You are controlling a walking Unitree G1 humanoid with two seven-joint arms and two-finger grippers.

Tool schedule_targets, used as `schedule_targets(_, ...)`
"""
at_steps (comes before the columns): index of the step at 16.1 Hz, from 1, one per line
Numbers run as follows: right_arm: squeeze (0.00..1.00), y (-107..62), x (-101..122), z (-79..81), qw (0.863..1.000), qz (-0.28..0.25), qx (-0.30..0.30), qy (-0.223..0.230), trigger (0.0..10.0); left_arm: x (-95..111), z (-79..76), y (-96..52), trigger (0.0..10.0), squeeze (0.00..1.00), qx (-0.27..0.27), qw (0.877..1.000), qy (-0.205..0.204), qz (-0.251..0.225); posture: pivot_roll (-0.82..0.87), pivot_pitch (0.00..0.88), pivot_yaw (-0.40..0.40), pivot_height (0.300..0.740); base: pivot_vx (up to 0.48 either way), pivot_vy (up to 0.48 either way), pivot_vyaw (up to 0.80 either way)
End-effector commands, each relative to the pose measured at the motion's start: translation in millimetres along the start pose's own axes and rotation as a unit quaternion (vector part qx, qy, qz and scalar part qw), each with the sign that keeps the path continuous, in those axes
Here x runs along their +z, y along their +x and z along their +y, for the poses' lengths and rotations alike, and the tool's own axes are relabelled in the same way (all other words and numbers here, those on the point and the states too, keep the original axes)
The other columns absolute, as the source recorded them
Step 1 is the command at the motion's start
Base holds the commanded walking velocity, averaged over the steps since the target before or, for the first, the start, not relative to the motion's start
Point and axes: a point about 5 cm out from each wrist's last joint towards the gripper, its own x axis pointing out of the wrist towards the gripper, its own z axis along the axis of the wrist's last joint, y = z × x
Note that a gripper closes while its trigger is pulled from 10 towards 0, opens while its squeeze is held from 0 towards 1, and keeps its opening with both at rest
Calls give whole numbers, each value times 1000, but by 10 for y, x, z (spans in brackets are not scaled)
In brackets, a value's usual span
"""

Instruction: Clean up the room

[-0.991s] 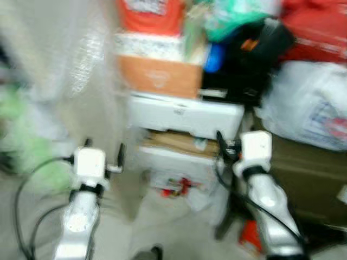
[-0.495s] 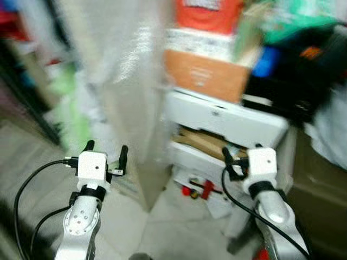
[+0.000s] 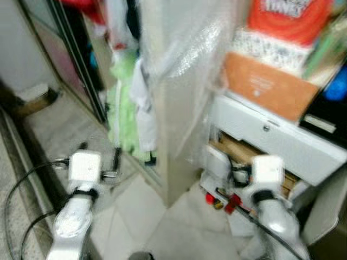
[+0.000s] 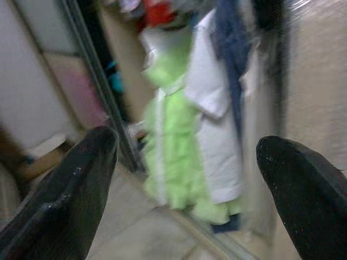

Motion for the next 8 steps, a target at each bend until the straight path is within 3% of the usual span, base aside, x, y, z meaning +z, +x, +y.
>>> schedule_targets(1, 0, -18, 37, -93, 1000, -6, -16, -2, 10000, 37, -45, 14, 10000, 0, -13, 1000, -3, -6, -6, 0, 13, 740, 0, 0, 800)
schedule_targets(8, 0, 47, 58, -38, 1000, -8, 11, -8, 10000, 42, -51, 41, 10000, 0, -10, 1000, -8, -4, 0, 0, 7, 740, 0, 0, 800)
